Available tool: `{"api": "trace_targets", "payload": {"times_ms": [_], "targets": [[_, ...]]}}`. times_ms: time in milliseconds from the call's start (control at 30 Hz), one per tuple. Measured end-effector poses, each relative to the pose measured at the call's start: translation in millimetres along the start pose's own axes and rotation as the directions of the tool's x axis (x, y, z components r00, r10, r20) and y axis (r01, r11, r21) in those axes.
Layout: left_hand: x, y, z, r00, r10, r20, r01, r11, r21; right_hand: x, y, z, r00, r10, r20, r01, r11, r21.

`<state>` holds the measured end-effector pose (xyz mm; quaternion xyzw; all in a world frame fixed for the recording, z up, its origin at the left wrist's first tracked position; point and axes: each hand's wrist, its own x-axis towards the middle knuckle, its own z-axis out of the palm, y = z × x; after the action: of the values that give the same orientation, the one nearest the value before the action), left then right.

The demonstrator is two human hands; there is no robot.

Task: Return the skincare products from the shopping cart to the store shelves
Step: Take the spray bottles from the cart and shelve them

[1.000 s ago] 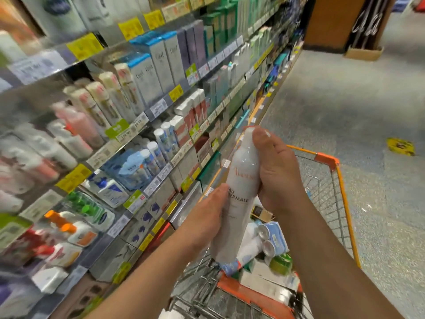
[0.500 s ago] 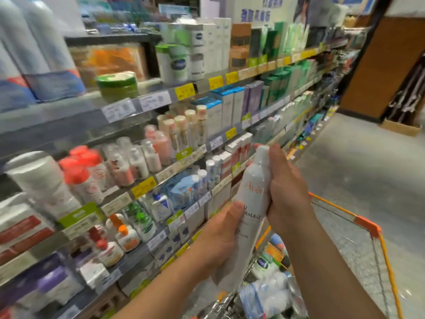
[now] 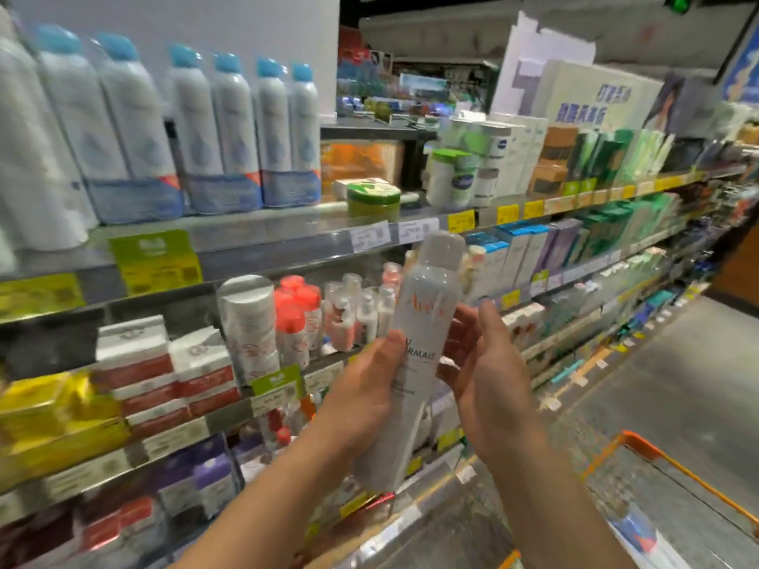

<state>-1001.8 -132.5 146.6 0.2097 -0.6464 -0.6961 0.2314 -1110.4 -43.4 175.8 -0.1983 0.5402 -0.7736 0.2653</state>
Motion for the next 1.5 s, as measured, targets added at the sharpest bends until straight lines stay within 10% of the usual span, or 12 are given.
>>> {"api": "trace_targets", "payload": {"times_ms": [433, 1033, 1500], "targets": [[-34.5, 54.0, -106.3, 0.942, 0.225, -0.247, -0.234, 0.972, -0.009, -18.2, 30.9, 113.0, 0.935, -0.107, 0.338, 0.185, 0.961, -0.206], [-71.9, 89.7, -220.4, 0.797, 0.357, -0.487, -0.356, 0.929, 0.099, -34.0, 47.4, 244.6, 0.614, -0.033, 0.788, 0.489, 0.8, -0.348], [-74.7, 123.5, -269.6, 0.79, 0.38, -0.482, -0.354, 0.923, 0.148, -16.7, 36.2, 314.0, 0.745, -0.208, 0.634, 0.432, 0.875, -0.22]]}}
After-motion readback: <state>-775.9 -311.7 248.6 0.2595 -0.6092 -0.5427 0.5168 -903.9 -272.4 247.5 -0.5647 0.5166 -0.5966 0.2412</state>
